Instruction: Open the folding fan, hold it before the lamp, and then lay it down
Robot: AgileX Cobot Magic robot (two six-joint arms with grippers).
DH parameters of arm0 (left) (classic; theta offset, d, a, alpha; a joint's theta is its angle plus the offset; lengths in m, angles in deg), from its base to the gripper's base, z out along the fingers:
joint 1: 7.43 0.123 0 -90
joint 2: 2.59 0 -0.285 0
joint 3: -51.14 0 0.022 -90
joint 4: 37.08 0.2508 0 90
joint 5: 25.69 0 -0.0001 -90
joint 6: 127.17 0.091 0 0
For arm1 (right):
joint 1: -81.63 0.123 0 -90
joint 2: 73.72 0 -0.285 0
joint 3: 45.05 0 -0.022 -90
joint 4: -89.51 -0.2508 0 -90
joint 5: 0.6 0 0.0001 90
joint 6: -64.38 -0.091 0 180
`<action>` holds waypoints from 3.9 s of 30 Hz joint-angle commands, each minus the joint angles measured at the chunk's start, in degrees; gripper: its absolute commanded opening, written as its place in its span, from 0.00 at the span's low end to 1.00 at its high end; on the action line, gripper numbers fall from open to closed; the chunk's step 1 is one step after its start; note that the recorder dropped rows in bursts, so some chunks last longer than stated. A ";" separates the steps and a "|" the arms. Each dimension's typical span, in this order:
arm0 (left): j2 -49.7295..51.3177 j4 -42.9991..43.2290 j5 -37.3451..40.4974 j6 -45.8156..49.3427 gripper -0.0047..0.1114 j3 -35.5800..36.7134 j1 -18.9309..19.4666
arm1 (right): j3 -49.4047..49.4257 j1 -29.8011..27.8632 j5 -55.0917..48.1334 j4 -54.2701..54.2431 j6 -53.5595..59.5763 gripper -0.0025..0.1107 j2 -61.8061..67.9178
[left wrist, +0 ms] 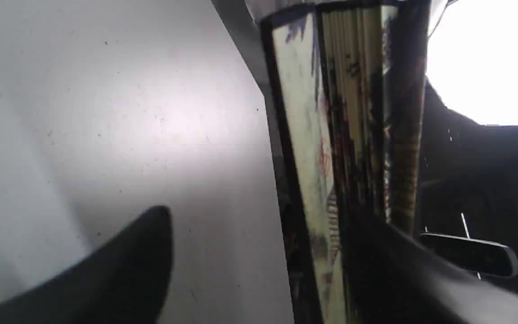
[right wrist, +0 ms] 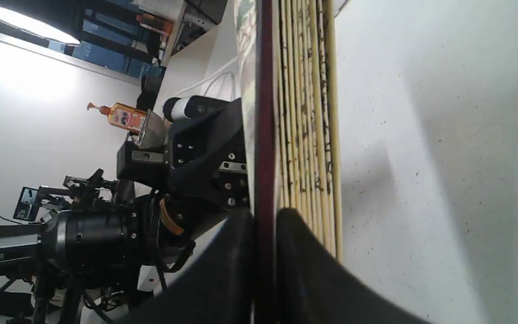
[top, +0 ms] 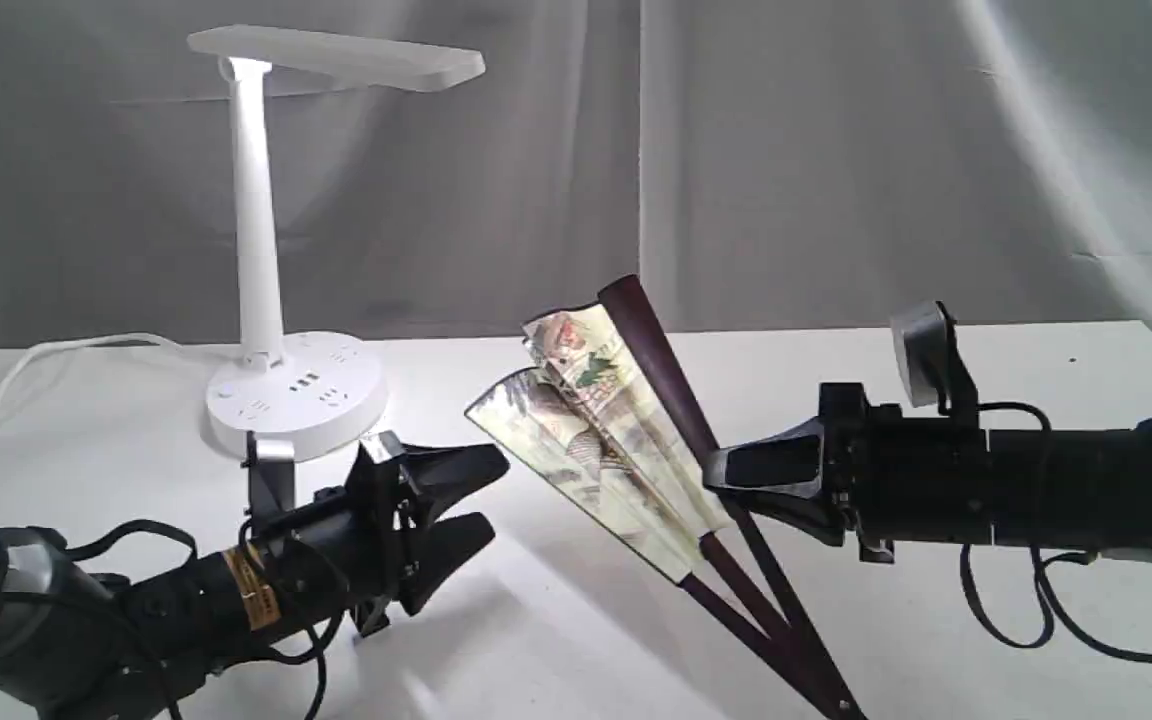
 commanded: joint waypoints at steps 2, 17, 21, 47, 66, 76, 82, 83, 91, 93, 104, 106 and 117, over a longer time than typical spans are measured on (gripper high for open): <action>-0.09 -3.07 -0.02 -0.55 0.72 -0.41 -2.22 | 0.21 -0.41 -1.39 -1.05 0.87 0.02 -0.40; -0.09 -11.30 5.64 7.19 0.73 -9.05 -9.50 | 0.21 -0.41 -1.39 -1.09 0.56 0.02 -0.40; -0.09 -12.07 4.23 7.19 0.70 -9.05 -9.50 | 0.21 -0.41 -1.39 -1.09 0.51 0.02 -0.40; -0.09 -18.95 -0.02 7.36 0.27 -8.23 -9.50 | 0.21 -0.41 -1.39 -1.95 -1.80 0.02 -0.40; -0.09 -18.46 -0.02 3.74 0.04 -8.23 -9.50 | 0.21 -0.38 -1.39 -1.95 -2.37 0.02 -0.40; -0.09 -15.79 -0.02 -6.13 0.04 -8.23 -9.39 | 0.21 -0.38 -1.39 -1.95 -2.99 0.36 -0.40; -0.16 -11.01 -0.02 -10.90 0.04 -8.36 -6.75 | 0.21 -0.38 -1.39 -1.95 -3.53 0.59 -0.40; -0.16 -9.42 -0.02 -12.25 0.04 -8.36 -5.85 | 0.21 -0.38 -1.39 -1.95 -3.53 0.60 -0.40; -0.16 3.41 -0.02 -18.81 0.04 -8.36 -1.19 | 0.21 -0.41 -1.39 -1.95 -3.38 0.63 -0.40; -0.16 3.87 -0.02 -19.59 0.04 -8.36 -1.19 | 0.21 -0.41 -1.39 -1.95 -3.38 0.63 -0.30; -4.63 14.01 -0.02 -21.04 0.04 -8.36 -1.19 | 0.21 -0.38 -1.39 -1.95 -3.38 0.66 -0.30; -5.33 15.10 -0.02 -21.25 0.04 -8.36 -1.43 | 0.21 -0.23 -1.39 -1.95 -3.38 0.66 -0.30; -5.60 14.28 -0.02 -25.90 0.04 -8.36 -5.49 | 0.21 2.47 -1.39 -1.95 -3.38 0.65 -0.30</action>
